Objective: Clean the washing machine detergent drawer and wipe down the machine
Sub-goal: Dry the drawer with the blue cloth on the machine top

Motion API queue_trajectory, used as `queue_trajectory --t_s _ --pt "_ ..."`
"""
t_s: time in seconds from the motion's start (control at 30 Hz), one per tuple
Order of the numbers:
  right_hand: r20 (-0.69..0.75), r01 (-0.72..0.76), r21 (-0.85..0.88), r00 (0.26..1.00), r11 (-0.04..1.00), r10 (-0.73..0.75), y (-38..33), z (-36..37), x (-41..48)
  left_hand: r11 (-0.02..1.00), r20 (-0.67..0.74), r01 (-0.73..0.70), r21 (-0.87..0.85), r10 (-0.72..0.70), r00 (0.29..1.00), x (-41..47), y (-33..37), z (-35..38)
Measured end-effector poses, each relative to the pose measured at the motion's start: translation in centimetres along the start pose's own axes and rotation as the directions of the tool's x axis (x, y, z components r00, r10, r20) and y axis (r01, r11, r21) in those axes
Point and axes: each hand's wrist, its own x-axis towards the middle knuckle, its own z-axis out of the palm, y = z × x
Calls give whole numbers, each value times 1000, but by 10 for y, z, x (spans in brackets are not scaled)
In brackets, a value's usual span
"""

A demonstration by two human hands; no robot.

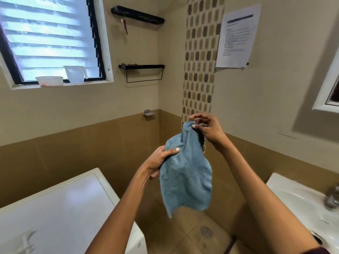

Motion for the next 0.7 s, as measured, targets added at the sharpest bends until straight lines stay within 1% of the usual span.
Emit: queue_trajectory --t_s 0.03,0.07,0.1,0.13,0.17,0.2,0.23,0.27,0.3,0.33,0.37,0.4,0.43,0.47,0.5,0.53,0.57,0.6,0.7 --pt "-65 -12 46 998 999 15 8 -5 0 999 20 7 -36 -6 1000 4 2 3" --pt "-149 -55 57 987 997 63 19 -9 -4 998 37 10 -57 -8 999 7 4 7" --pt "-200 -130 64 970 989 140 34 -11 -8 998 43 14 -64 -11 999 11 6 11" --pt "-206 -275 79 936 958 285 51 -11 -15 997 47 28 -75 -25 999 14 9 14" --pt "-130 -483 118 859 868 496 71 -10 -24 995 52 51 -86 -47 998 18 12 18" --pt "38 -665 177 742 726 670 92 -8 -36 992 58 74 -100 -69 996 22 14 22" --pt "230 -786 210 618 581 752 111 -6 -49 989 65 95 -112 -88 994 27 16 26" --pt "395 -850 232 527 473 753 120 -3 -62 986 61 113 -124 -106 992 32 17 29" --pt "508 -867 282 497 410 703 124 -1 -72 984 50 125 -127 -120 992 36 17 30" --pt "559 -857 370 514 359 651 123 -1 -79 981 44 140 -133 -136 990 40 17 31" --pt "580 -827 480 549 293 601 120 0 -84 977 40 160 -140 -156 987 45 17 31" --pt "570 -783 570 596 250 566 111 2 -87 972 42 186 -147 -182 982 49 16 30" --pt "529 -741 618 638 261 559 103 3 -86 965 47 212 -154 -207 977 51 16 30" --pt "442 -708 622 670 335 596 97 2 -85 959 51 233 -163 -227 972 53 16 29" --pt "327 -677 594 697 434 639 93 0 -81 954 51 242 -175 -237 970 56 15 29" --pt "223 -636 565 731 526 645 89 -1 -77 951 46 240 -193 -235 971 57 16 30" --pt "176 -587 567 772 578 610 89 -3 -74 950 40 235 -207 -231 972 57 16 31" --pt "180 -553 597 798 581 575 88 -5 -72 949 38 232 -213 -229 973 58 16 31" --pt "177 -431 742 865 513 470 83 -11 -73 944 40 260 -203 -257 966 62 18 31"
